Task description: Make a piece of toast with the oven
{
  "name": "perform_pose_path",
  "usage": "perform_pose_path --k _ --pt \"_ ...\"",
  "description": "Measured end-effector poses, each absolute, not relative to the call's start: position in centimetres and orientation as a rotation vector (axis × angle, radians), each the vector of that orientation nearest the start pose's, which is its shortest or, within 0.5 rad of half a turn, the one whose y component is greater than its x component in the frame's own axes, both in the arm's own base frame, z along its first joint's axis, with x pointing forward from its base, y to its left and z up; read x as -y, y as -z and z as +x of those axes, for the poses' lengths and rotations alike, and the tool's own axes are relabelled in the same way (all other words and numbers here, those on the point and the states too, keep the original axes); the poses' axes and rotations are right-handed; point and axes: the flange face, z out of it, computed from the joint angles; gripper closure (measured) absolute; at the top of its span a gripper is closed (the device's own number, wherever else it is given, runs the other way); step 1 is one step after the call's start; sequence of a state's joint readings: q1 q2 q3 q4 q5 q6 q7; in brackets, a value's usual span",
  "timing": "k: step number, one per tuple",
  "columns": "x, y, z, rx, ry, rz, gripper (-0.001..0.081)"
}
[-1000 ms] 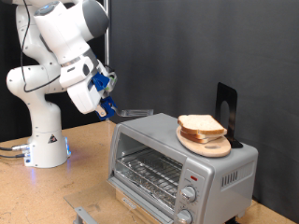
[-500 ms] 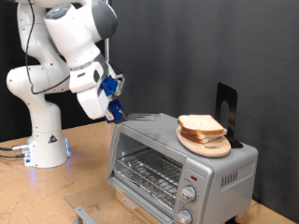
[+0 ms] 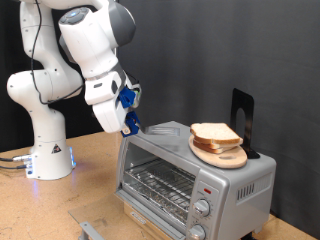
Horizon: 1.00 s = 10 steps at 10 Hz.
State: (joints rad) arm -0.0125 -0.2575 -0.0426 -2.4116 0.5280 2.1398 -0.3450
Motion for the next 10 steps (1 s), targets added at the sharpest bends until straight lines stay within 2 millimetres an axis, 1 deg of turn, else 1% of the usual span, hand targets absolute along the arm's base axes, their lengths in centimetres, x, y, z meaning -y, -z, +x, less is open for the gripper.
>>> perform_pose_path --k 6,10 --pt "-1.1 -40.4 47.0 0.001 0.109 -2.714 0.0358" --pt "-1.7 -41.1 47.4 0.017 0.148 -2.685 0.0358"
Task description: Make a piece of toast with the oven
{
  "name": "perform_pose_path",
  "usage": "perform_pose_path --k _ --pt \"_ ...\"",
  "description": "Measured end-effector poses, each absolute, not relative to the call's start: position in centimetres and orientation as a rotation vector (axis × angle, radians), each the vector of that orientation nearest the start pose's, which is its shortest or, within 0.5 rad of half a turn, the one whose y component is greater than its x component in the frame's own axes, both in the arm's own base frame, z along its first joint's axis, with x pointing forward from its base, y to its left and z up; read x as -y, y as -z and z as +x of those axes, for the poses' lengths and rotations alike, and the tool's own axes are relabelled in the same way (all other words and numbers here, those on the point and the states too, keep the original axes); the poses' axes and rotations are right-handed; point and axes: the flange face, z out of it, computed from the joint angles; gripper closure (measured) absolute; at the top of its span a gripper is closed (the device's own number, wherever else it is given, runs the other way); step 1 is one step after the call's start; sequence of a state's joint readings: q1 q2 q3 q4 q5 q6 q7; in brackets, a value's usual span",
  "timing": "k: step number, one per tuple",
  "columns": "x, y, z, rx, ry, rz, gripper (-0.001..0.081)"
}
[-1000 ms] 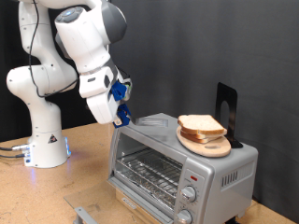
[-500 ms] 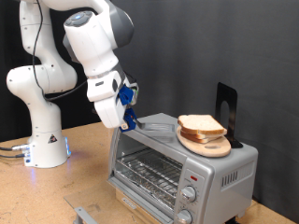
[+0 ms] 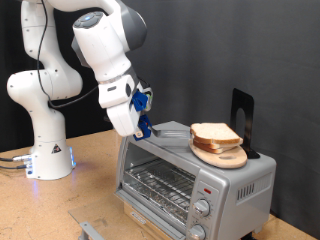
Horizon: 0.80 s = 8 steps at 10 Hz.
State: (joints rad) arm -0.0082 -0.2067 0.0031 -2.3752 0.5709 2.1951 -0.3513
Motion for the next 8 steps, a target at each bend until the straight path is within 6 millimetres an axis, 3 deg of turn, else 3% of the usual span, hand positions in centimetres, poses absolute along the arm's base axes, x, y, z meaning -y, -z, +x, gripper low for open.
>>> perform_pose_path --k 8 --pt "-2.9 -42.2 47.9 0.048 0.149 -2.673 0.0358"
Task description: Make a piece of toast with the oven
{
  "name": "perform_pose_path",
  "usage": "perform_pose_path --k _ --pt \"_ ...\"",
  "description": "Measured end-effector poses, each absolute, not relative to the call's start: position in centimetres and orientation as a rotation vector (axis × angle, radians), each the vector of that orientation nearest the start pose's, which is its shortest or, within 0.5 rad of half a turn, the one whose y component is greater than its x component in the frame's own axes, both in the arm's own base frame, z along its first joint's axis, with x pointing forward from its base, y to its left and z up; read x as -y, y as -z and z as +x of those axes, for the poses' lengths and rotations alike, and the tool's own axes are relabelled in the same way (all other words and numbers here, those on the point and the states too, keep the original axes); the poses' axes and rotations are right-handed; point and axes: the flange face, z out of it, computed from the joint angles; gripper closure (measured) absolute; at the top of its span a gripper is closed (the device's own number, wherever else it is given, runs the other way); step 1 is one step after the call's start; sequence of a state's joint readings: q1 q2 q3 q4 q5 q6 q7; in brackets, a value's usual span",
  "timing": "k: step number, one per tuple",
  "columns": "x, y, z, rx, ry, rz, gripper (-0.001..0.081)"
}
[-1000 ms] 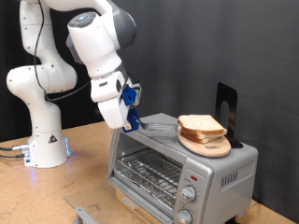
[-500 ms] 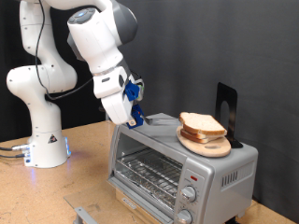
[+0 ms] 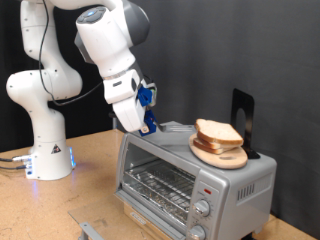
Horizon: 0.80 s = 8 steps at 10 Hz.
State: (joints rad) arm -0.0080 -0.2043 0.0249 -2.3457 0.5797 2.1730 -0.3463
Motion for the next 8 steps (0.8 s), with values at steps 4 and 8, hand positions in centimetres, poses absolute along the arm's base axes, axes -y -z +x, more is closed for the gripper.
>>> perform_pose_path --k 4,8 --pt "-3.9 -42.9 48.4 0.025 0.12 -2.666 0.0358" --pt "-4.2 -42.4 49.2 -0.019 0.045 -2.665 0.0358"
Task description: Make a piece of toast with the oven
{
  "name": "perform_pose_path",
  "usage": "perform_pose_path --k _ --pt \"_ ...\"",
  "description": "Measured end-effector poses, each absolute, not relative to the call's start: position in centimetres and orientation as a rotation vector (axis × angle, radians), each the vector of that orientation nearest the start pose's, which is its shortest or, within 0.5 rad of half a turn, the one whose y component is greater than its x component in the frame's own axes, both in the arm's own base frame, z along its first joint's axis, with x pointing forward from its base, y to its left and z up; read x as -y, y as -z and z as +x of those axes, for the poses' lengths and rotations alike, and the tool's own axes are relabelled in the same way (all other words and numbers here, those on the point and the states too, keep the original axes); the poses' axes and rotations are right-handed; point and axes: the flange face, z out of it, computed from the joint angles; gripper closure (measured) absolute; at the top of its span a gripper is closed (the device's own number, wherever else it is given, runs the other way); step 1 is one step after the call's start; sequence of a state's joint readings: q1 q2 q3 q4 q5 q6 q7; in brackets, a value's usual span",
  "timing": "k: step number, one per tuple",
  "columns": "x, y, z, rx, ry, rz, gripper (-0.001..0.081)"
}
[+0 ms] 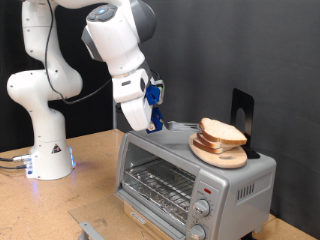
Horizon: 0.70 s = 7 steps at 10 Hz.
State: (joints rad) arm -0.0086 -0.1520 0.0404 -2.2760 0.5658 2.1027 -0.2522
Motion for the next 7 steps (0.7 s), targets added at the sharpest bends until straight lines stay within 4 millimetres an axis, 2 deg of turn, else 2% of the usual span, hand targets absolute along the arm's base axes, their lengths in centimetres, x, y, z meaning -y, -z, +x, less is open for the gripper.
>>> perform_pose_path --k 7 --pt "-4.7 -42.1 51.0 -0.008 -0.005 -2.673 0.0358"
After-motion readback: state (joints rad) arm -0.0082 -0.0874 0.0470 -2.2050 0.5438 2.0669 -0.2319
